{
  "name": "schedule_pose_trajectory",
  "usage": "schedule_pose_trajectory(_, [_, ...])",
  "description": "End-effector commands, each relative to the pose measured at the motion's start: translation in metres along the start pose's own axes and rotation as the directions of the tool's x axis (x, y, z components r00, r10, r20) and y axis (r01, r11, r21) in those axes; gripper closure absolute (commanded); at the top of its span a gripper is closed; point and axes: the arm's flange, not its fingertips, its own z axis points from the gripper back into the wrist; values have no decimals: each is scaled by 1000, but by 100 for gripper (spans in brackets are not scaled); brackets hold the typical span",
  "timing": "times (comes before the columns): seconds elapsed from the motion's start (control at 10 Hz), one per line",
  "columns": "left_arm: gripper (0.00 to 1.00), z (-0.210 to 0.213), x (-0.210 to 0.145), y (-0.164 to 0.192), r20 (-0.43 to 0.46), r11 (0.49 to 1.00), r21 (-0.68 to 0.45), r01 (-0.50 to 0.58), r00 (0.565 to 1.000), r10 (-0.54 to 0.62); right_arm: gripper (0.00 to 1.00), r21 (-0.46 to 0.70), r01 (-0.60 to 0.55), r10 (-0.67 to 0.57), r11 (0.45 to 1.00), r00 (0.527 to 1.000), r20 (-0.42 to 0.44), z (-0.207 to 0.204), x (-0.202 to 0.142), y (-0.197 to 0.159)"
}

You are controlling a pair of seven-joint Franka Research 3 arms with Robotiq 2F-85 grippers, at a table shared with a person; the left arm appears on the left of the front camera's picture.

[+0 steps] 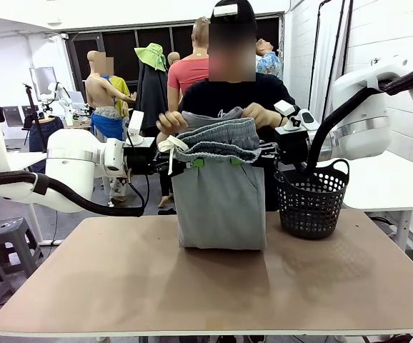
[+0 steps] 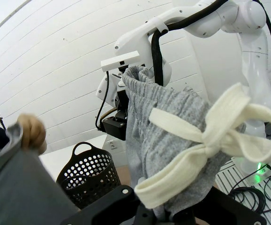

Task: Fold the training pants.
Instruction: Release the ends of the Training pants and then grab the overlapped ends.

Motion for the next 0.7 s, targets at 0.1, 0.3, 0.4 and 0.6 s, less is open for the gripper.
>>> schedule_pose_trajectory(0.1, [100, -1, 4, -2, 11, 1000, 3, 16, 1000, -16, 100, 1, -10, 10, 1000, 1000, 21, 0, 1, 3])
schedule_pose_trajectory(0.3, [100, -1, 4, -2, 11, 1000, 3, 16, 1000, -16, 100, 1, -10, 10, 1000, 1000, 21, 0, 1, 3])
schedule_pose_trajectory(0.4, [100, -1, 4, -2, 11, 1000, 3, 16, 1000, -16, 100, 1, -10, 10, 1000, 1000, 21, 0, 1, 3])
schedule_pose_trajectory(0.6, [100, -1, 4, -2, 11, 1000, 3, 16, 1000, -16, 100, 1, -10, 10, 1000, 1000, 21, 0, 1, 3])
